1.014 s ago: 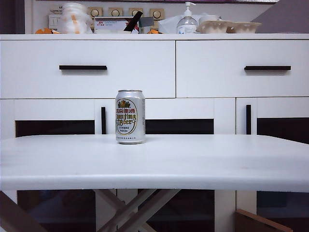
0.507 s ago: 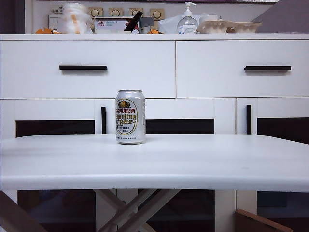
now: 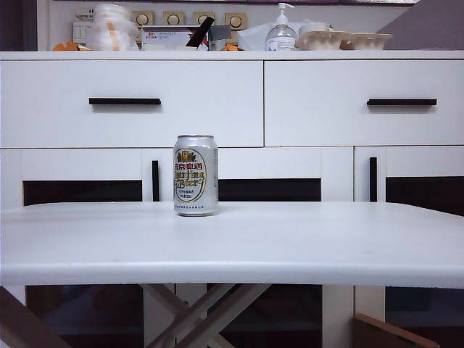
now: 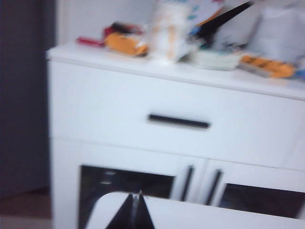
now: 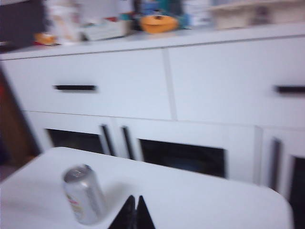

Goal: Pick up a can of beer from the white table, open the left drawer, place the beer inside the drawer, and finally close the drawer.

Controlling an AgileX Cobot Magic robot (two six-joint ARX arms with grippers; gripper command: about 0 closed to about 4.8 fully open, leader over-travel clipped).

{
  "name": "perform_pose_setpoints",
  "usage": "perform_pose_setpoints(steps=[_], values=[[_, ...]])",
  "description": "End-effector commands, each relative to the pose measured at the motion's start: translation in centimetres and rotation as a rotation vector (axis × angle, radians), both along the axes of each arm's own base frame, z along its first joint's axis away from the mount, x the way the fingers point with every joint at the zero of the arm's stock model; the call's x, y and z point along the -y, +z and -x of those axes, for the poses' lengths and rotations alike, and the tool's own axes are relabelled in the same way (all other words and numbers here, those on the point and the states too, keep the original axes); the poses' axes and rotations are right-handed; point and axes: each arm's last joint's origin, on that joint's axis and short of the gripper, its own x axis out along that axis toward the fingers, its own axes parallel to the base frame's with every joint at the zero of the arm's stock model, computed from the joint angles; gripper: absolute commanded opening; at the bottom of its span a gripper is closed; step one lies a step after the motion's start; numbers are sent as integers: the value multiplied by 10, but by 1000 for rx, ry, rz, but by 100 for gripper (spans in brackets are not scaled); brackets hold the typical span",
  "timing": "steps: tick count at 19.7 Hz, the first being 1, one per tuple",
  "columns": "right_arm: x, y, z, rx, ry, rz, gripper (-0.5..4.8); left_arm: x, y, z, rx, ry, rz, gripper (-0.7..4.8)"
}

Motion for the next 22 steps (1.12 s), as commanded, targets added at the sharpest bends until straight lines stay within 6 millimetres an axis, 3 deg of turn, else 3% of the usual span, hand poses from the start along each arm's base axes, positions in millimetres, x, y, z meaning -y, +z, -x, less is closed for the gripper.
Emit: perform_pose_setpoints(steps=[1, 6, 9, 12, 13, 14, 15, 16, 22], values=[[-5, 7, -17, 14, 49, -7, -1, 4, 15, -9, -71, -122, -52, -6], [-30, 6, -46, -48, 107, 2, -1, 11, 48, -35, -157, -358, -154, -6], [-51, 2, -61, -49, 198, 11, -1, 13, 59, -39, -168, -372, -184, -6], [-77, 0, -72, 71, 285, 75, 6, 13, 66, -38, -166, -375, -185, -6], [-83, -5, -78, 77, 297, 88, 81, 13, 69, -36, -156, -370, -186, -6], [-89, -13, -88, 57, 306, 100, 292, 13, 72, -36, -144, -369, -188, -6], [-94, -21, -94, 32, 318, 107, 402, 13, 74, -36, -143, -369, -187, -6], [-98, -26, -97, 14, 329, 112, 474, 13, 74, -36, -143, -369, -188, -6], [-116, -48, -119, 2, 354, 120, 479, 14, 72, -40, -159, -382, -185, -6]])
